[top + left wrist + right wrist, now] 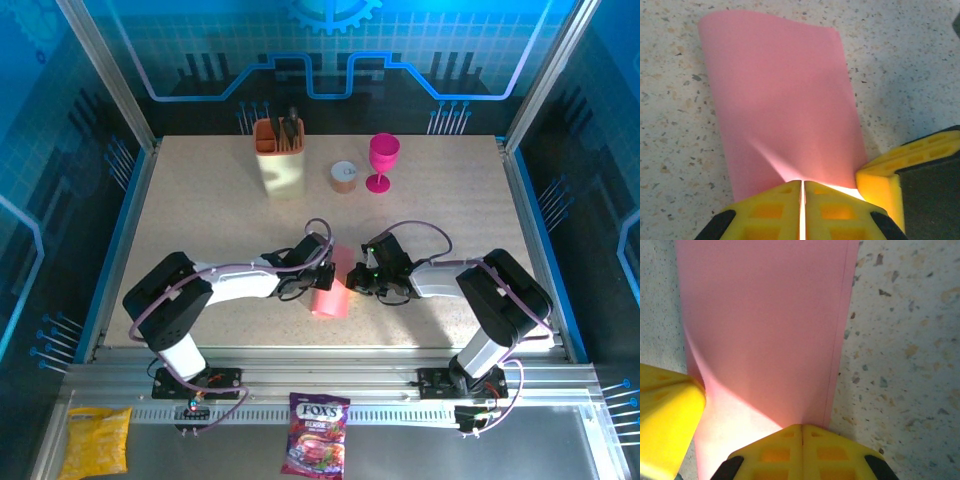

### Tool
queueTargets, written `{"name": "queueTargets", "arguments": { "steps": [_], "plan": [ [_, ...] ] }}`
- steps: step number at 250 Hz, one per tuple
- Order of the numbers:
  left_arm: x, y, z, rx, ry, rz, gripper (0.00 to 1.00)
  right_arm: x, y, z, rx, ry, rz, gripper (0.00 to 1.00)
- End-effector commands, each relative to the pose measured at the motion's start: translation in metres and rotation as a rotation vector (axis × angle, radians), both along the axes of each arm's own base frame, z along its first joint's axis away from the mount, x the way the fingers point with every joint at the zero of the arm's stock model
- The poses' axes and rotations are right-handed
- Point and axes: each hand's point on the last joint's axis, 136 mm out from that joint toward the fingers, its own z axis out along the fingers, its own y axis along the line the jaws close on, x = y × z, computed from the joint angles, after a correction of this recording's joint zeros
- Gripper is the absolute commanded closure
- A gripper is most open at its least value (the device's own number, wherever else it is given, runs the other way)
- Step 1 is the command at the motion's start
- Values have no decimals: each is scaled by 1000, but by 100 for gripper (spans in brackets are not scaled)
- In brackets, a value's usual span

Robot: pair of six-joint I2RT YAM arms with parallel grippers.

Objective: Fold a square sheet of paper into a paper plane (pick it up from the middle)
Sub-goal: First fold the square sheet of paper in half at the center of the table.

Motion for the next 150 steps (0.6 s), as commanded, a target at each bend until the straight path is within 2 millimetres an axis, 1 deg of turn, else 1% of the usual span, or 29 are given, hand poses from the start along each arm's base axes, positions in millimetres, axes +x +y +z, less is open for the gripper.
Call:
{"name": "queueTargets", "arguments": {
  "steps": [1, 56, 94, 116, 133, 150],
  "plan": [
    [3, 12, -16, 46, -10, 23, 89, -26, -21, -38, -134, 110, -9, 100],
    [-3, 22, -35, 69, 10, 46, 89, -27, -19, -40, -135, 115, -2, 100],
    [-7, 26, -44, 73, 19, 58, 89, -27, -17, -41, -137, 118, 5, 100],
    [-6, 25, -38, 60, 14, 60, 89, -28, -17, -42, -139, 121, 7, 100],
    [-5, 22, -27, 37, 0, 56, 88, -29, -17, -43, -143, 124, 7, 100],
    [-2, 18, -10, 5, -21, 50, 86, -29, -17, -42, -146, 122, 10, 100]
  ]
}}
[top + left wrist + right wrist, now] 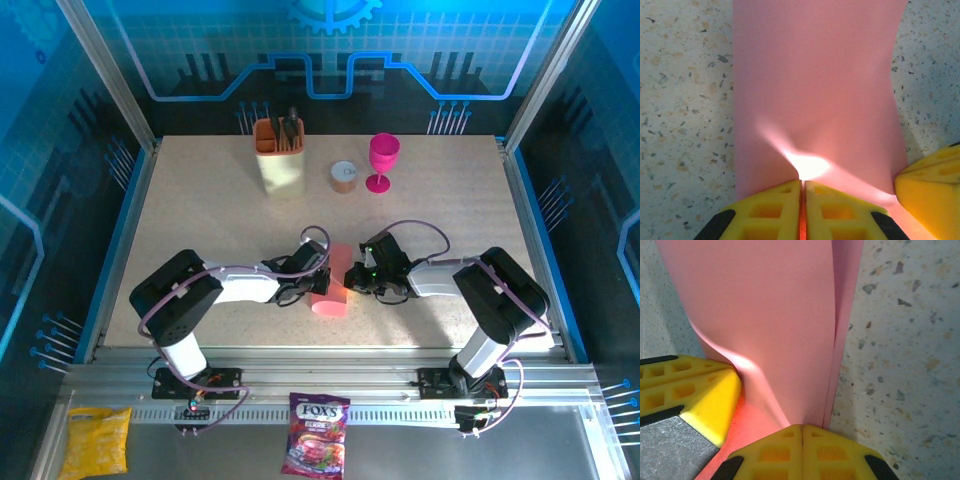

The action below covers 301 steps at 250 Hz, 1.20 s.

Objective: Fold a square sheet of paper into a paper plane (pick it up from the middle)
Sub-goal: First fold the square sheet of paper in half at the center of the table.

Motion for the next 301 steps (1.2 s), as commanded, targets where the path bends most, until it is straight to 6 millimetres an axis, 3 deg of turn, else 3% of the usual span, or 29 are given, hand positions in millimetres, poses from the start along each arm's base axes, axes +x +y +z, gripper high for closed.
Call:
{"name": "queueTargets", "arguments": {
  "steps": [1, 40, 77, 107, 161, 214, 255, 301],
  "plan": [
    [-2, 5, 15, -21, 0, 16, 86, -32, -23, -42, -157, 129, 0, 100],
    [13, -3, 52, -89, -51, 3, 83, -33, -25, -43, -163, 130, -1, 100],
    [28, -2, 59, -102, -62, -6, 92, -35, -26, -44, -171, 135, -1, 100],
    [36, -5, 56, -115, -54, -22, 99, -35, -26, -43, -171, 132, -1, 100],
    [48, 0, 36, -93, -38, -10, 100, -33, -25, -42, -175, 129, 5, 100],
    [46, 16, 3, -37, -12, 44, 100, -32, -24, -42, -179, 129, 13, 100],
    [38, 28, -12, -22, 2, 84, 100, -33, -23, -43, -180, 132, 18, 100],
    [35, 28, -7, -39, 3, 91, 100, -34, -23, -45, -183, 139, 21, 100]
  ]
}}
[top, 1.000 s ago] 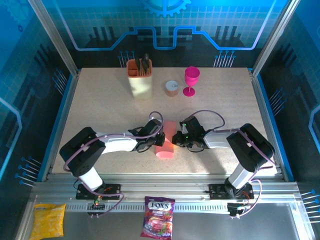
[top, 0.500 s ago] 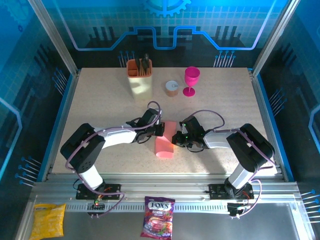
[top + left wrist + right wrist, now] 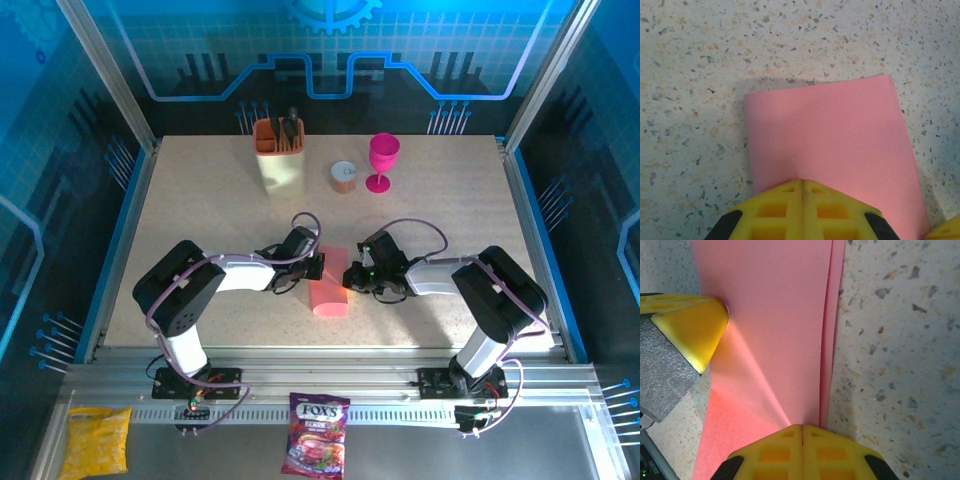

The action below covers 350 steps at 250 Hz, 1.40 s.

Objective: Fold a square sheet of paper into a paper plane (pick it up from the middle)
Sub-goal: First fold the square sheet of paper in half at the center of the table.

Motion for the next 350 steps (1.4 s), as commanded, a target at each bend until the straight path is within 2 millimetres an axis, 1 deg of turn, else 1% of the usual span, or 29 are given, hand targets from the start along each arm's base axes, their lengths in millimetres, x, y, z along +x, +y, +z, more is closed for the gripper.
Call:
{"name": "queueTargets", "arguments": {
  "steps": [1, 59, 73, 92, 116, 143, 226, 241, 289, 304, 316, 350],
  "plan": [
    [-4, 11, -6, 22, 20, 34, 100, -36, -27, -45, -168, 142, 8, 100],
    [14, -5, 42, -53, -42, 5, 100, -36, -28, -44, -172, 141, 6, 100],
    [18, -7, 50, -69, -52, 2, 100, -36, -27, -44, -173, 140, 8, 100],
    [24, -7, 54, -77, -55, 4, 100, -36, -27, -44, -173, 141, 8, 100],
    [28, -6, 51, -72, -49, 5, 100, -35, -27, -44, -175, 139, 9, 100],
    [30, -5, 42, -61, -37, 7, 100, -35, -27, -44, -175, 141, 8, 100],
    [34, 10, 5, -4, 2, 51, 100, -34, -26, -46, -178, 145, 9, 100],
    [33, 15, -3, 12, 9, 62, 100, -34, -26, -46, -179, 147, 7, 100],
    [27, 25, -16, 27, 28, 85, 100, -35, -26, -48, -184, 148, 8, 100],
    [26, 24, -13, 14, 33, 87, 100, -36, -26, -48, -185, 148, 10, 100],
    [24, 21, -4, -16, 31, 82, 100, -37, -27, -49, -189, 148, 10, 100],
    [18, 13, 37, -104, -14, 67, 100, -35, -27, -48, -196, 143, 12, 100]
  ]
}}
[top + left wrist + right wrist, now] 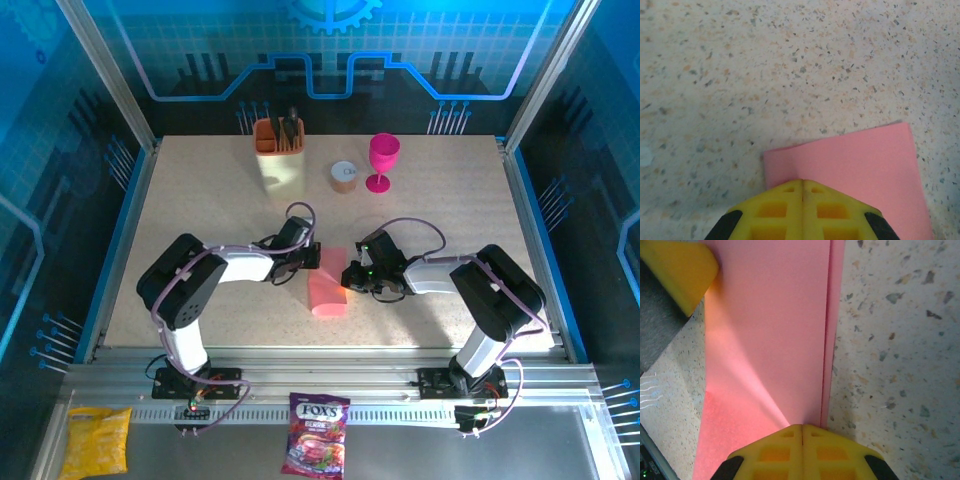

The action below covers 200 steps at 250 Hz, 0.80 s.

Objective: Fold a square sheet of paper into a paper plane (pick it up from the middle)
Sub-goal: First fold the square sheet of paper in half at the center of the table.

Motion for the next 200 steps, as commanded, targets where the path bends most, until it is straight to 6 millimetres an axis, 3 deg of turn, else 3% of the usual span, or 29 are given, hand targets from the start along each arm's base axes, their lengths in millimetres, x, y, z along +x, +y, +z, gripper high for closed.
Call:
{"name": "queueTargets", "arguments": {
  "steps": [1, 37, 70, 125, 200],
  "plan": [
    [-8, 0, 33, -76, -17, 4, 100, -37, -30, -48, -194, 139, 8, 100],
    [-30, -12, 67, -141, -46, -42, 100, -36, -32, -48, -204, 134, 8, 100],
    [-62, -23, 73, -149, -42, -99, 100, -36, -32, -50, -207, 135, 5, 100],
    [-108, -26, 45, -132, 15, -132, 100, -38, -33, -53, -211, 140, 6, 100],
    [-131, -13, 6, -101, 78, -113, 100, -37, -32, -54, -211, 142, 7, 100]
  ]
}}
